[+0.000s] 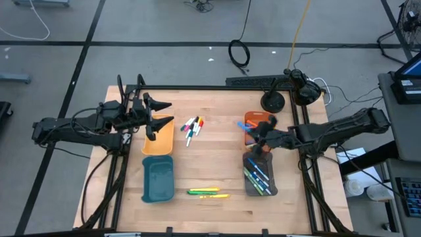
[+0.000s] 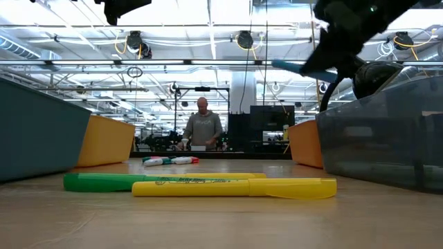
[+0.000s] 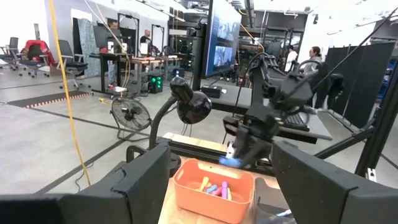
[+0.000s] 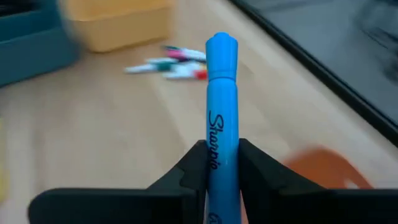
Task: Pick & Place Markers
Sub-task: Put the blue highlighter into the orange bin, then put the bottom yellow pen into the blue bin
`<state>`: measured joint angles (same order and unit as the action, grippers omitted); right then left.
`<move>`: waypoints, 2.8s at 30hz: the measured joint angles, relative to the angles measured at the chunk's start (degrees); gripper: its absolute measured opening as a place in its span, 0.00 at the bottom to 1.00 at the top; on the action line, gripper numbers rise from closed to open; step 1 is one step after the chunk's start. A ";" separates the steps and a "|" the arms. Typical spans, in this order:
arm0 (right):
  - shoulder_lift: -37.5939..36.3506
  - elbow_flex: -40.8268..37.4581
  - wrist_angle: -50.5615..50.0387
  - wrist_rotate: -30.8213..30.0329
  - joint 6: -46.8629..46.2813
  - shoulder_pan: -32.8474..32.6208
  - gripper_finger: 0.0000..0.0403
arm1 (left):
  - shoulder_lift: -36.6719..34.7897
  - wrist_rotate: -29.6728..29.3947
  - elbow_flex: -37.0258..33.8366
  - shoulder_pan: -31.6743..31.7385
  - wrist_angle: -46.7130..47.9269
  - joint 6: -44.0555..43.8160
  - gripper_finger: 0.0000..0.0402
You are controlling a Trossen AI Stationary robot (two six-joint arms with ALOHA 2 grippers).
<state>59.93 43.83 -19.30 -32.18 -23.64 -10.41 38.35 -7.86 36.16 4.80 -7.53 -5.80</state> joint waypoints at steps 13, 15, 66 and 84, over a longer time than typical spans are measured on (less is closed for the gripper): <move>-0.84 -0.81 -22.24 -0.82 -15.86 8.07 0.15 | 0.00 0.00 0.00 -0.01 0.00 0.00 0.70; -0.60 -1.54 -21.27 -0.33 -14.54 8.89 0.15 | 0.00 0.00 0.00 0.00 0.00 0.00 0.70; -0.53 -2.42 -18.20 2.44 -11.23 11.56 0.22 | 0.00 0.00 0.00 -0.01 0.00 0.00 0.70; -0.51 -2.40 -13.95 4.09 -5.98 11.56 0.23 | 0.00 0.00 0.00 0.00 0.00 0.00 0.70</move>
<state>59.42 41.43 -33.25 -28.09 -29.62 1.15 38.35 -7.86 36.16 4.80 -7.53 -5.80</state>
